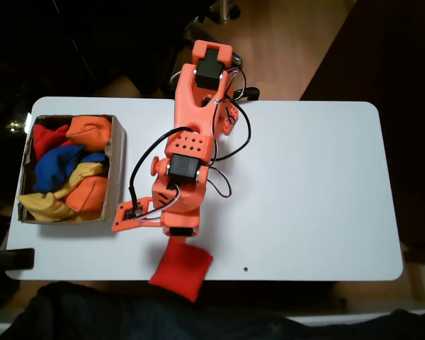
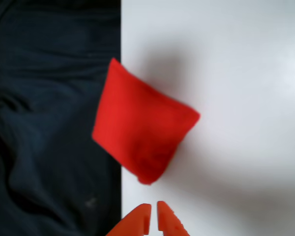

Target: Grasp a bag and put it in the box.

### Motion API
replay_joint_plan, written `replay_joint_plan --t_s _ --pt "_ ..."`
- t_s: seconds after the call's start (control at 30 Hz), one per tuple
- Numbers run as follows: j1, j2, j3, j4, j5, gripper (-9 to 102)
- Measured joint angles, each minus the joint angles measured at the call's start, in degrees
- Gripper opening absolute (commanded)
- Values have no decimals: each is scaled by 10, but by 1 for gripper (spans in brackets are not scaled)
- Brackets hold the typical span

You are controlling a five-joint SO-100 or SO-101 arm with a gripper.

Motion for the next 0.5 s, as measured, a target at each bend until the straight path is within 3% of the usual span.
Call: replay_joint_plan --t_s 0.5 --pt "-6 -129 -155 44 40 1"
